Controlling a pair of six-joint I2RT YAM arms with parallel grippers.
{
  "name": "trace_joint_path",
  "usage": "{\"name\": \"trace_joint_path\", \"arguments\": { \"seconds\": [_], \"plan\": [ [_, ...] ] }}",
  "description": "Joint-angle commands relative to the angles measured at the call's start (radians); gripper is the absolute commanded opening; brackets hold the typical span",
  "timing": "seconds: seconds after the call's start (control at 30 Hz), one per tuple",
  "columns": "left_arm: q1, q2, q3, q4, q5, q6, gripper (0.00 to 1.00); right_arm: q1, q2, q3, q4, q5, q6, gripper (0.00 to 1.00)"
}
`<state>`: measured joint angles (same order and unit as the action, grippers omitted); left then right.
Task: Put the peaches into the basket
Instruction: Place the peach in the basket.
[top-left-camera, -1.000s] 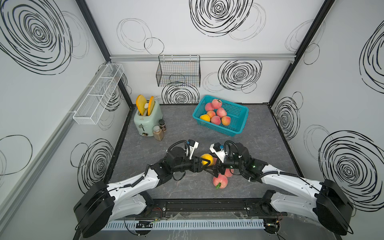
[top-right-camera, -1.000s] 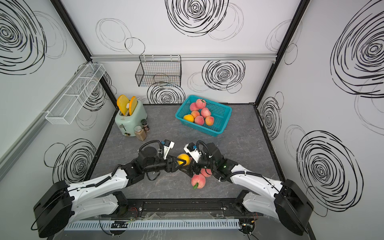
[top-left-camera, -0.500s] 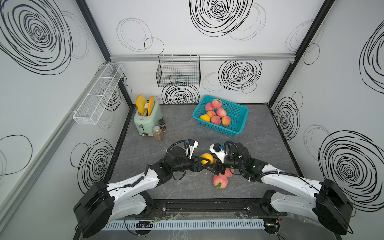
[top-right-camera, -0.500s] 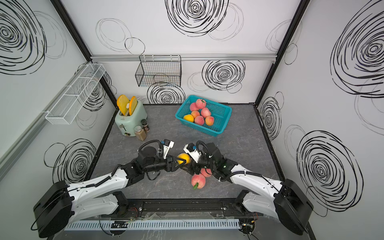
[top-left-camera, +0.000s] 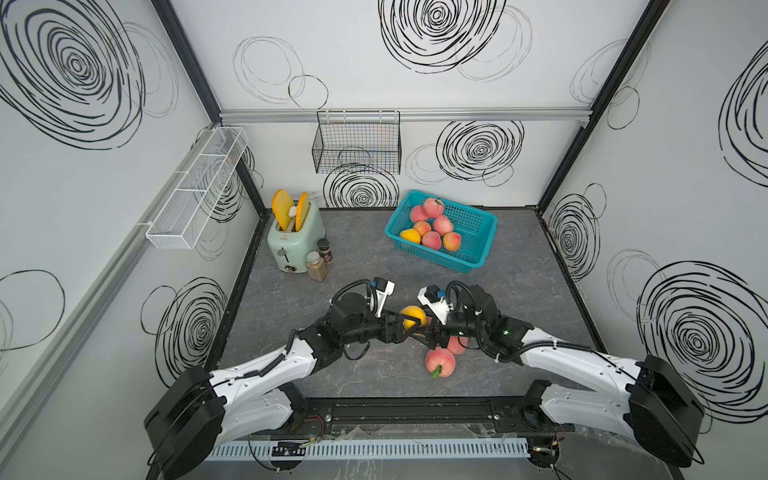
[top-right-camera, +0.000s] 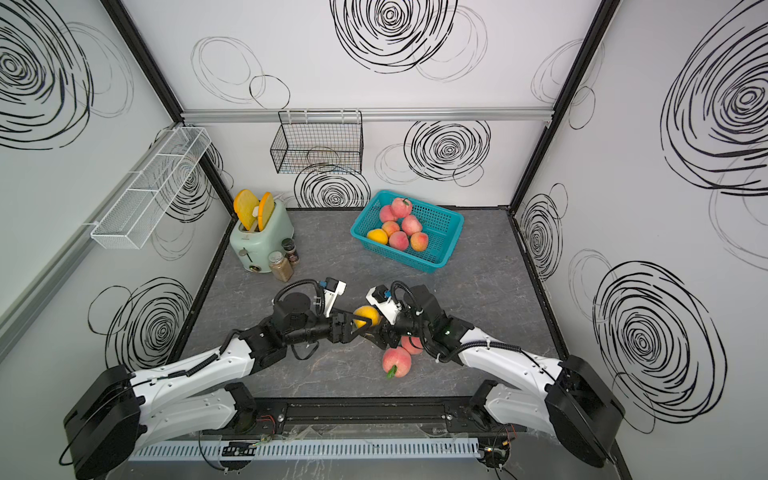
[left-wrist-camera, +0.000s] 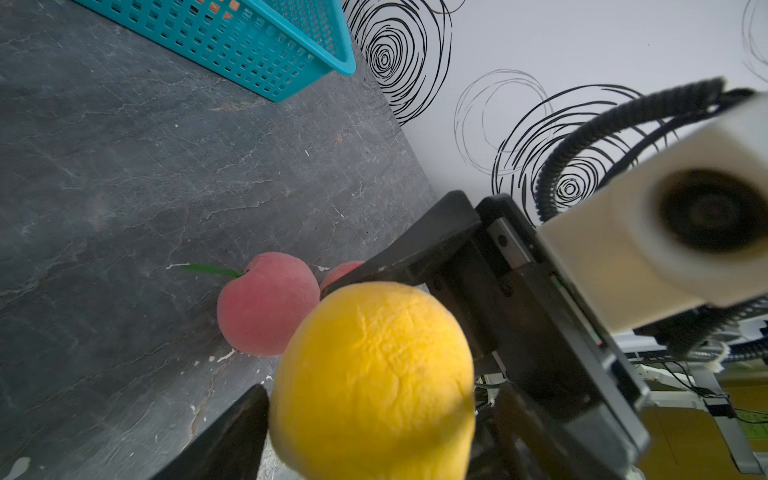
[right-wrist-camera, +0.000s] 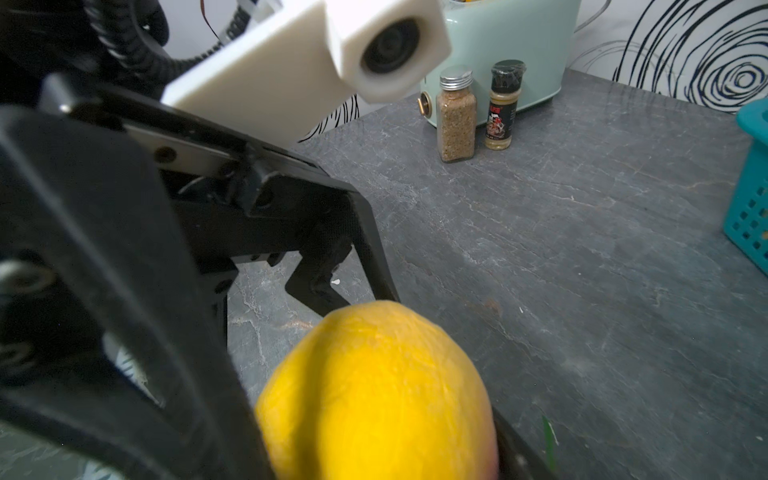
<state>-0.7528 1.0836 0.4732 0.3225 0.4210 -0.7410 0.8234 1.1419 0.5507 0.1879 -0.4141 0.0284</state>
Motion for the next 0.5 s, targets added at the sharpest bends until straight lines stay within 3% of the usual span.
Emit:
{"name": "trace_joint_path", "arguments": {
  "seconds": [0.0,0.03,0.47],
  "plan": [
    [0.026,-0.038,-0.019,0.029,0.022,0.006,0.96,-0.021,0.01,0.029,0.01,0.029,0.009,0.66],
    [0.038,-0.044,-0.021,0.021,0.022,0.008,1.0,-0.028,0.011,0.029,0.01,0.029,0.013,0.65],
    [0.152,-0.076,-0.018,-0.087,-0.023,0.093,0.98,-0.194,0.073,0.108,0.006,0.059,0.091,0.66]
  ]
}}
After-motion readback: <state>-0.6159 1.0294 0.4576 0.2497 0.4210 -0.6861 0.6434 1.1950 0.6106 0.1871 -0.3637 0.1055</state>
